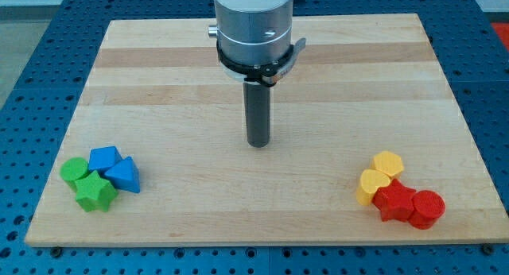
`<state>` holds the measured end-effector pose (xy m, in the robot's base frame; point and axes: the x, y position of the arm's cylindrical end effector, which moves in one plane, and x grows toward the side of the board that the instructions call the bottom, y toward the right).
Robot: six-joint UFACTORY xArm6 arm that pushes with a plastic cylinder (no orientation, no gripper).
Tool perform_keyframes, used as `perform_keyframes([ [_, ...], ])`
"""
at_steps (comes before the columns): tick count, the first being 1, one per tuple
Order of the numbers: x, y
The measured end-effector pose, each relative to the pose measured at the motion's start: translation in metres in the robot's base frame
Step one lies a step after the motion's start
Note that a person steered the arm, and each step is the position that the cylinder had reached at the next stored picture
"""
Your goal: Push the group of blocks up a bit
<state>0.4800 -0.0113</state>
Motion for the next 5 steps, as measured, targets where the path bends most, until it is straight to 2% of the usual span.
perform_keyframes([
  [2,0.009,0.0],
  [3,0.033,-0.009],
  [5,0.089,-0.063],
])
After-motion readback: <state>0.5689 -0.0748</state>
